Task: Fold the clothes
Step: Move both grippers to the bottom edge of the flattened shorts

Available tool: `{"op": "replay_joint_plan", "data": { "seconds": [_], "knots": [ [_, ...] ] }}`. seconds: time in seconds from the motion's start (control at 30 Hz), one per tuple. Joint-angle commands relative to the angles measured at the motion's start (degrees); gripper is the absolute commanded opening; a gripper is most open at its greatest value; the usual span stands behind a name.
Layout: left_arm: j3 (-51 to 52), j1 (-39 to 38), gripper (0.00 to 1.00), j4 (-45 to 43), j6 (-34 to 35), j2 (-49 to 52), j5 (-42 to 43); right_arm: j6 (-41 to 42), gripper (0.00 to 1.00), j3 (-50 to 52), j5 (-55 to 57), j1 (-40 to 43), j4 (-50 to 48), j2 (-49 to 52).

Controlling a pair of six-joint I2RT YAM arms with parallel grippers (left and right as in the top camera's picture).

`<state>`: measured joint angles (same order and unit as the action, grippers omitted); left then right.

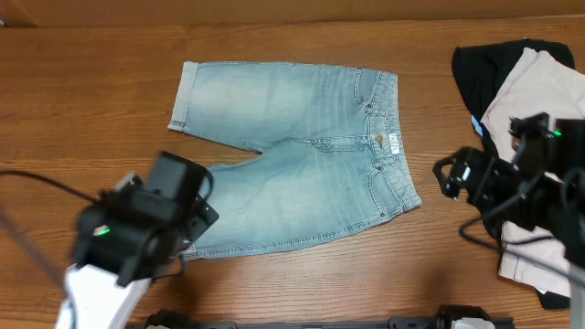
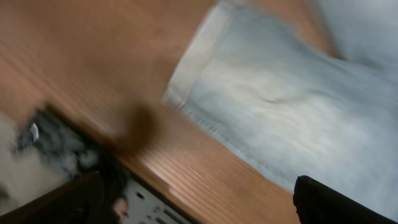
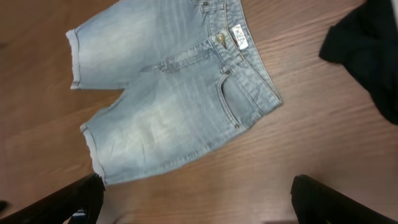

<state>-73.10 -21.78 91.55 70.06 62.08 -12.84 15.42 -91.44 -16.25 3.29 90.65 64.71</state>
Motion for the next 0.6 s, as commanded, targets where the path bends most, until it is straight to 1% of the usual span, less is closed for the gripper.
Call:
{"op": "replay_joint_plan", "data": {
  "seconds": [0.0,0.1,0.17,0.23,0.3,0.43,0.57],
  "knots": [
    [12.15,-0.37,1.0,-6.34,20.68,-0.13,1.49,0.52,1.0,4.5,0.04,0.02,-1.99,1.6],
    [21.07,-0.37,1.0,-16.15,20.63,0.83,4.76,0.5,1.0,8.2,-1.6,0.02,-3.96,3.41],
    [26.64,-0.37,1.0,-23.37,21.4,1.84,5.01,0.5,1.0,10.51,-2.1,0.02,-5.14,4.68],
    [30.93,-0.31,1.0,-28.06,23.21,2.64,5.01,0.5,1.0,11.85,-2.05,0.02,-5.77,6.01],
    [34.49,-0.31,1.0,-30.6,26.95,3.08,5.2,0.48,1.0,12.44,-2.03,0.02,-5.9,7.34],
    [40.02,-0.31,1.0,-32.72,34.64,3.06,6.32,0.52,1.0,12.52,-2.05,0.02,-5.84,9.38],
    [44.98,-0.28,1.0,-37.27,35.8,3.06,6.8,0.94,1.0,12.52,-2.29,0.02,-6.16,10.19]
  ]
}}
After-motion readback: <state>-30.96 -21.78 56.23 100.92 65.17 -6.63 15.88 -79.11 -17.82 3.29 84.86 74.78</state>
